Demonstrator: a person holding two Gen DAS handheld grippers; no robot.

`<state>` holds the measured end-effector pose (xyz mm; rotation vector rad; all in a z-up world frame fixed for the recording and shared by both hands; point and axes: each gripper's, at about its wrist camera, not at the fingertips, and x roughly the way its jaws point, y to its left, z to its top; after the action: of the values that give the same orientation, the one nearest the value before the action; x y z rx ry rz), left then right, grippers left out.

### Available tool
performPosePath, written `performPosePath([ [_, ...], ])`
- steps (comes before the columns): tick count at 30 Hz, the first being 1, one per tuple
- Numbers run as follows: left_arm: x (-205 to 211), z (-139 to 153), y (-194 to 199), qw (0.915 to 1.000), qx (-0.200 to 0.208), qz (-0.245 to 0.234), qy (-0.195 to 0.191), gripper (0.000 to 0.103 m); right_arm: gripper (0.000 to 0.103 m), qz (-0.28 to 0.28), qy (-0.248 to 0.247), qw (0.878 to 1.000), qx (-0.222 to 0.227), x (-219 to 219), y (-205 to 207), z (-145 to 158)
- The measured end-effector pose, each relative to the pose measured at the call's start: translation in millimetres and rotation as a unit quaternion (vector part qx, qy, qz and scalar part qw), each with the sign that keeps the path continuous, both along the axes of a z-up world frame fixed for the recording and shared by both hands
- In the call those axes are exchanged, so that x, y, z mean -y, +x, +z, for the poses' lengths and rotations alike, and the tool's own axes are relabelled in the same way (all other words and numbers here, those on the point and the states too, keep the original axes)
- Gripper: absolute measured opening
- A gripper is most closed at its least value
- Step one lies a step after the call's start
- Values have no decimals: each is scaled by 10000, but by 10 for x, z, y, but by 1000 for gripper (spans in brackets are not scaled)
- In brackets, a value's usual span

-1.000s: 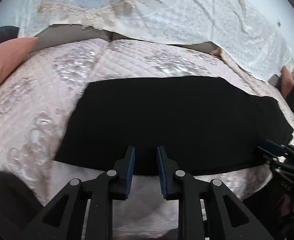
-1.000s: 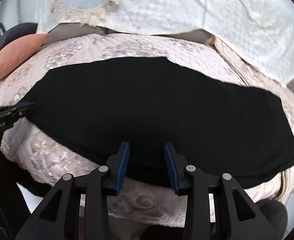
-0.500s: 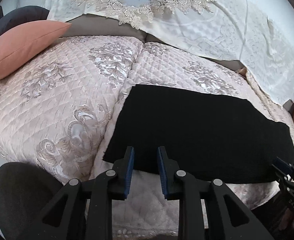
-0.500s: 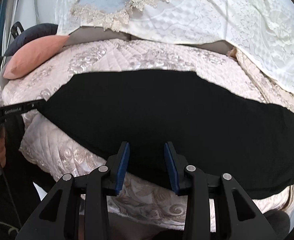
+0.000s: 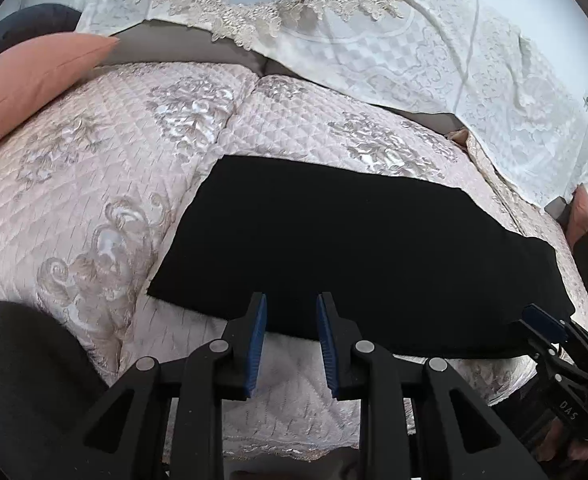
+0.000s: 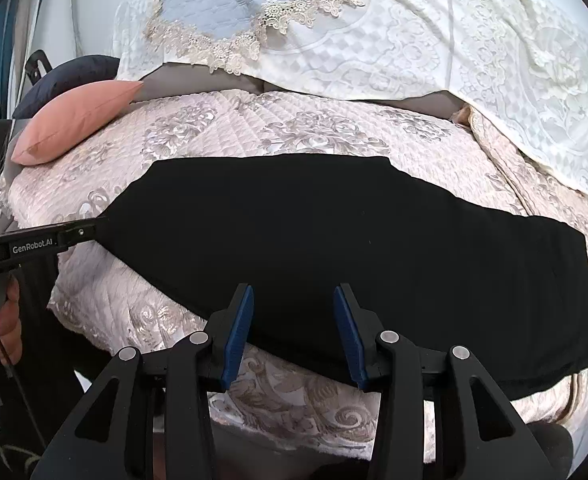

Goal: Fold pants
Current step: 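Lay the black pants flat on the bed and open both grippers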

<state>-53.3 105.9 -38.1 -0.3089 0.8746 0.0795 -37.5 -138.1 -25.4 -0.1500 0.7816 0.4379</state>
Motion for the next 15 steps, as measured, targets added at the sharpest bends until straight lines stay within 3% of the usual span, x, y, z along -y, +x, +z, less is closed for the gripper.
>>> performPosePath([
  [2,-71,-46,-40,9998,-47,110,-133,29,43,-5,-1,10000,-23,2,-5,-10],
  [4,-146,-83,-77,9994,-61,234,-247,37,43,8,-13,10000,-32,-3,-2,-13],
  [8,-350,-215,-170,9958,-129,534,-731,42,43,33,-33,10000,-33,-13,31,-14],
  [15,-572,-315,-113,9857,232,815,-1453,51,43,30,-28,10000,23,-23,91,21],
])
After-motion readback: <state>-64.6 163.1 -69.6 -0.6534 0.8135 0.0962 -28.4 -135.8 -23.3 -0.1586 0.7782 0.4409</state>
